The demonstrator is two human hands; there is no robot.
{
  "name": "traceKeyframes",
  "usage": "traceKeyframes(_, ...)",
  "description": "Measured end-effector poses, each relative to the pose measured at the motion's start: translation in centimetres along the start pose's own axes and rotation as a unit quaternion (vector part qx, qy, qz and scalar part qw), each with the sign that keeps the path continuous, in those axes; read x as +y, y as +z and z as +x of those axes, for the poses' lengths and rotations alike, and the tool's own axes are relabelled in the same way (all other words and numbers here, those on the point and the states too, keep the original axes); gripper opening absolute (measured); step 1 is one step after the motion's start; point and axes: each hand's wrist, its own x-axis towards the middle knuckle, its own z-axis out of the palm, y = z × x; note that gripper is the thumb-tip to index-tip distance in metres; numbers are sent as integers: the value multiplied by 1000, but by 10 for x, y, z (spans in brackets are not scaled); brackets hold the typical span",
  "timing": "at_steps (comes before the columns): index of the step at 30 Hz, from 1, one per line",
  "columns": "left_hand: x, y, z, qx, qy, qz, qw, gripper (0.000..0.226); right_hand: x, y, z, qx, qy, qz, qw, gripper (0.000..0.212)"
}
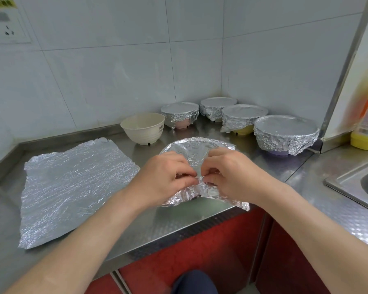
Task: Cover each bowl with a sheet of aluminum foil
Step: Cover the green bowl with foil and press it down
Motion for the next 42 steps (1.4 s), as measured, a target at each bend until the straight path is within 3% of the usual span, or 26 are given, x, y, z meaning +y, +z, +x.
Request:
traceKeyframes(5,-3,-17,-11,46,-87,-58,994,19,3,-11,-11,16,46,65,997,13)
traceKeyframes(9,-5,-13,-15,48,-98,-77,991,14,-8,-1,-10,37,41,65,996,16)
traceKeyframes(18,-16,6,-14,82,68,55,993,20,-11,18,-1,52,4,2,999,13)
traceKeyframes(21,-18,11,-10,85,87,88,989,21,-3,18,0,62,2,27,998,14)
traceKeyframes(26,-21,12,11,45,17,46,998,21,15,17,8,76,52,41,995,15)
traceKeyframes(32,-39,10,9,95,-86,-86,988,11,23,9,10,67,96,31,993,8)
traceKeyframes(36,-38,22,11,124,-66,-72,987,9,11,26,19,81,72,-40,993,11)
traceKeyframes(42,-42,31,17,113,-18,-33,993,16,14,38,26,111,60,-46,991,23)
